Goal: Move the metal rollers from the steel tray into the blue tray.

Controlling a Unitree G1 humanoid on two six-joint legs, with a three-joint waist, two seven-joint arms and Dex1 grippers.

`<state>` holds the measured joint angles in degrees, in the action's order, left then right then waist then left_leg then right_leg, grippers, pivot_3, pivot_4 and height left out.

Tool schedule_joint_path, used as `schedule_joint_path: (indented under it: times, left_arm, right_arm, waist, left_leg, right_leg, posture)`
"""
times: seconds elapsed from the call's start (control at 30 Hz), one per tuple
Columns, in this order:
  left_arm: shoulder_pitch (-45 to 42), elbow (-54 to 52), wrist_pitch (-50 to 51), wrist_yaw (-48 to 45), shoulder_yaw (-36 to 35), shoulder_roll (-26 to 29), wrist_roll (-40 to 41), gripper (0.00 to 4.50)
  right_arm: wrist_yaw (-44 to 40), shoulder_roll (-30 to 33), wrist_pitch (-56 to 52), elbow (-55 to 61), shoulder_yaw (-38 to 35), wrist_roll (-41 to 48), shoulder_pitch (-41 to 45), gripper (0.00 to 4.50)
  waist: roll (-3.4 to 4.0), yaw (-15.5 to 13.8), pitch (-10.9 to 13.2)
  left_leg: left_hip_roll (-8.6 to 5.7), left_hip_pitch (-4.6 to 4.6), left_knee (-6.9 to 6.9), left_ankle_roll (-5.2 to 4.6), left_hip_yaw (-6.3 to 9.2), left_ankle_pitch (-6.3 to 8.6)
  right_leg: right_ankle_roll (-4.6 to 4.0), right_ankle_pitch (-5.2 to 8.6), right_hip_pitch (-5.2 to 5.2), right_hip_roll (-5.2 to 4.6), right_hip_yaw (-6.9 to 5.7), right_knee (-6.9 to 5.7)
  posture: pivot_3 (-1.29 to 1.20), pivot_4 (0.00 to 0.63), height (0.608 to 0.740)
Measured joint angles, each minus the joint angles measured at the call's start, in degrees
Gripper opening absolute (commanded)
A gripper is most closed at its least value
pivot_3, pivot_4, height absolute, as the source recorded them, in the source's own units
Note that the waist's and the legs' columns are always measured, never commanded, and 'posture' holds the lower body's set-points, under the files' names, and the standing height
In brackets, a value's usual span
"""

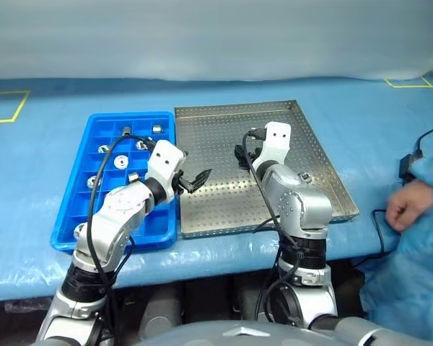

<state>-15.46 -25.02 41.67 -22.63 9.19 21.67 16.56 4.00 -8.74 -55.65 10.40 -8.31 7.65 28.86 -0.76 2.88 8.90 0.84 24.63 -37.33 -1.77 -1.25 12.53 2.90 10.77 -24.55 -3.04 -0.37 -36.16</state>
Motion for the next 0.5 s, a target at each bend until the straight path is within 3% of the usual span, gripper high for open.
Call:
schedule_joint_path:
  times: [0.27,0.4,0.5]
  left_arm:
    - [2.3,-0.3,-0.9,-0.2,0.2,-0.1,-0.1,4.01]
    - [4.4,-2.0,-0.6,0.2,-0.8,-0.2,0.3,4.01]
    - [5.1,-2.2,-0.6,0.6,-0.9,-0.3,0.3,4.01]
  right_arm:
    - [1.0,0.5,3.3,-7.9,-0.1,0.2,2.9,3.65]
    - [1.1,0.7,4.5,-12.7,0.0,0.8,4.3,4.47]
    - [1.7,1.0,6.1,-15.6,0.3,0.3,5.1,4.47]
  waist:
    - [0.0,0.8,0.0]
    - [0.0,0.4,0.0]
    - [0.0,-0.1,0.0]
  left_leg:
    - [0.02,-0.04,0.01,-0.01,-0.02,0.0]
    - [0.02,-0.04,0.0,-0.03,-0.02,-0.01]
    - [0.02,-0.05,-0.01,-0.04,-0.04,-0.02]
  right_leg:
    - [0.01,-0.01,-0.01,0.0,0.06,-0.08]
    - [0.03,-0.02,0.0,0.0,0.07,-0.09]
    - [0.05,-0.03,0.0,0.0,0.09,-0.09]
  posture:
    - [-0.01,0.15,0.74]
    - [0.01,0.15,0.74]
    - [0.02,0.15,0.74]
